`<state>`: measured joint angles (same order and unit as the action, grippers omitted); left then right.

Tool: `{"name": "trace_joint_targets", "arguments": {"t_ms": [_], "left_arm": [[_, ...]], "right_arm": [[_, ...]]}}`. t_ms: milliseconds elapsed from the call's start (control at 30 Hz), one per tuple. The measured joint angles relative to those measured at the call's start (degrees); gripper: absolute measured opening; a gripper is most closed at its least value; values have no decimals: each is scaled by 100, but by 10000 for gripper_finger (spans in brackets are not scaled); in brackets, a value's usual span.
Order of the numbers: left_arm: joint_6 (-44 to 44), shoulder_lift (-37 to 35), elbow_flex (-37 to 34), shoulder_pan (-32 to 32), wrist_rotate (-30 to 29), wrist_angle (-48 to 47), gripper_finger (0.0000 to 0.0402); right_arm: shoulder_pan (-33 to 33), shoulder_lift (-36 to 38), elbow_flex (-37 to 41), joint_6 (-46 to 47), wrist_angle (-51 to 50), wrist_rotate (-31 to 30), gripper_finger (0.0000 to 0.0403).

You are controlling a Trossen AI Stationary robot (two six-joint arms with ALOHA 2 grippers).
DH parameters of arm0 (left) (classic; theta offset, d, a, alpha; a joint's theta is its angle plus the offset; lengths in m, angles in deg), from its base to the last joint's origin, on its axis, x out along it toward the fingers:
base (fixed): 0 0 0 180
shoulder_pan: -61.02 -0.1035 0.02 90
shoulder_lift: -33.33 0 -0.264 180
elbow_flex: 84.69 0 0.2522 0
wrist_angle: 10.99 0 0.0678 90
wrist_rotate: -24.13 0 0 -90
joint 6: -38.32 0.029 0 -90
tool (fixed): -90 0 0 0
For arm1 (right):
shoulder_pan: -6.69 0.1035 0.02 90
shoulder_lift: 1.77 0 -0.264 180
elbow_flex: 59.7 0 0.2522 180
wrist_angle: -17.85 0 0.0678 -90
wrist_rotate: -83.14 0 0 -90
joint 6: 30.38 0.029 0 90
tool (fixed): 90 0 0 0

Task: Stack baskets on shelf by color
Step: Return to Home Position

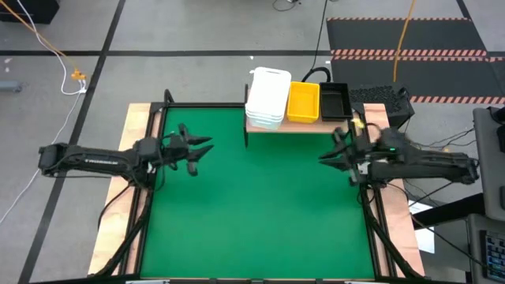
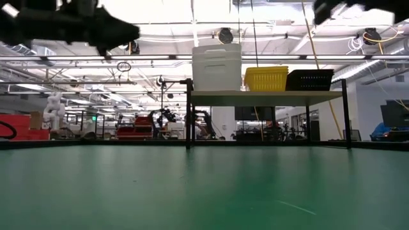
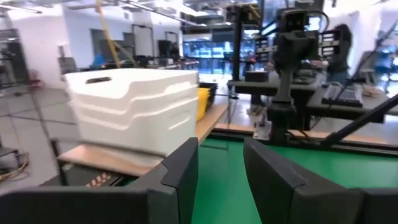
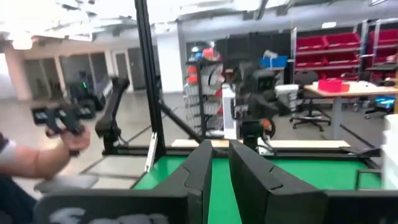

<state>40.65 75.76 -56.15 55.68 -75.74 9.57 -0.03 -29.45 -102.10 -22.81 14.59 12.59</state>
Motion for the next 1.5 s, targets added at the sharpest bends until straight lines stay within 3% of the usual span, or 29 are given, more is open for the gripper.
{"name": "trace_joint_targets", "arguments": {"t_ms": [167, 333, 500, 733, 933, 1067, 1233, 1500], "left_arm": [[-146, -724, -643, 0, -363, 17, 131], [-171, -987, -902, 0, -538, 151, 131], [-134, -1128, -1118, 0, -575, 68, 131], [-320, -1270, -1422, -89, -1083, -417, 131], [-451, -1280, -1422, -97, -794, -712, 131], [-327, -1347, -1422, -81, -700, -1545, 131], [-116, -1961, -1420, -81, -979, -2161, 131], [-64, -3275, -1403, -81, -889, -3125, 131]], "right_arm": [[96, 816, 566, 182, -378, -399, 47], [93, 975, 1910, 460, 992, -595, 47], [94, 971, 2738, 550, 2160, -582, 47], [96, 967, 2757, 357, 1580, -569, 47], [118, 959, 2765, -33, 1238, -581, 47], [118, 962, 2769, -229, 1098, -595, 47], [118, 962, 2774, -435, 1082, -592, 47], [116, 960, 2778, -1370, 1007, -602, 47]]}}
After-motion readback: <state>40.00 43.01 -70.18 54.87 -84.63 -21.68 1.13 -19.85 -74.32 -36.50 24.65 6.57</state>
